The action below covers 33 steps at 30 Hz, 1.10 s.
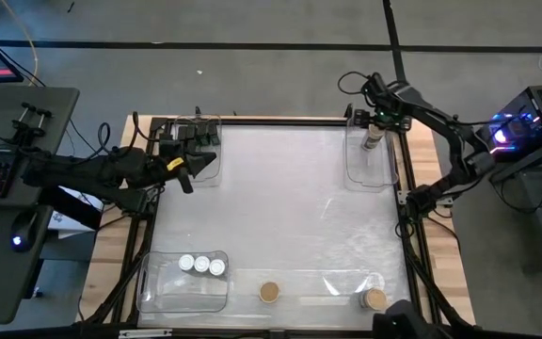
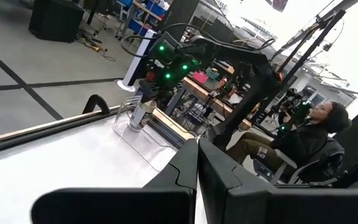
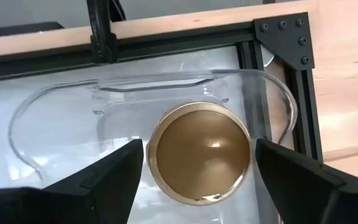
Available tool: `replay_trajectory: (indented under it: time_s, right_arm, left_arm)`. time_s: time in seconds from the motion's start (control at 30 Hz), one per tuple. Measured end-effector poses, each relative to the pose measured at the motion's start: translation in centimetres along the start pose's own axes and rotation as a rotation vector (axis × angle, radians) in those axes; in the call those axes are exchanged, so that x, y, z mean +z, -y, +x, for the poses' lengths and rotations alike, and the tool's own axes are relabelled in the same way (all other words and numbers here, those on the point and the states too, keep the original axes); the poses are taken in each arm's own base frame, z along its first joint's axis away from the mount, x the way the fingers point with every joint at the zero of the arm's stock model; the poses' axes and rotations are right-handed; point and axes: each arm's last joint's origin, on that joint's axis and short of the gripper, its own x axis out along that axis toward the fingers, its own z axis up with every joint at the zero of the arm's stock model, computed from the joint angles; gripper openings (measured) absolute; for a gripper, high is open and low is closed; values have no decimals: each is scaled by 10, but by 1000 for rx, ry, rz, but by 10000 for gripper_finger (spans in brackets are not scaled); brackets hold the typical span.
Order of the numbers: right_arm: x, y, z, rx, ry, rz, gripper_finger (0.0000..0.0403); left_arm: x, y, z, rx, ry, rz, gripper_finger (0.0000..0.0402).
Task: Sort spices by type
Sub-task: Put the top golden seasoning bottle into the top right transparent bin
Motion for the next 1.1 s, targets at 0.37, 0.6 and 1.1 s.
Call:
replay_trajectory:
  time_s: [0.37, 0.6, 1.1]
  right_arm:
    - [-7, 4, -34, 114, 129, 31, 306]
    - [-10, -17, -24, 171, 95, -26, 220]
    - [-10, -34, 5, 82, 35, -113, 6]
  left_arm:
    - [0, 0, 0, 0, 0, 40, 0]
    - [0, 0, 0, 0, 0, 38, 0]
    - [0, 0, 0, -1, 1, 38, 0]
